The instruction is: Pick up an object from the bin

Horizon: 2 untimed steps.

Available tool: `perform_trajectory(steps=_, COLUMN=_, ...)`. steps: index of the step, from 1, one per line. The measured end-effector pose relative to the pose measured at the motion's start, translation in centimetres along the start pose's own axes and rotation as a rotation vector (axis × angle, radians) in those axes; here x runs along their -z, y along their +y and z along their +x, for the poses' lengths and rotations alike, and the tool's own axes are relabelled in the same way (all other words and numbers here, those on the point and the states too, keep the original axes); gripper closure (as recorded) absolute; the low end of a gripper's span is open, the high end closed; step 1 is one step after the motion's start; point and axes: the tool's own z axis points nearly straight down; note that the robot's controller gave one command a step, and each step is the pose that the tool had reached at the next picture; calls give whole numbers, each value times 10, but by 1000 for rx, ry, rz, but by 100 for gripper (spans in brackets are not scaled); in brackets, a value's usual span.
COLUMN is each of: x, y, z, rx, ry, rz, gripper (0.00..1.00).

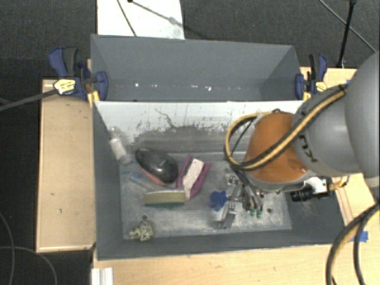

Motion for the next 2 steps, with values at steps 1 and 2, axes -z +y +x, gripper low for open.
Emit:
perform_trajectory(steps=1, x=4, y=0, z=-2, rx=-2, ry=-5, rz=-1, gripper=100)
perform_trajectory(steps=2, x=190, y=-7, z=-9, rx=43, ry=-16, rz=-4, gripper=100)
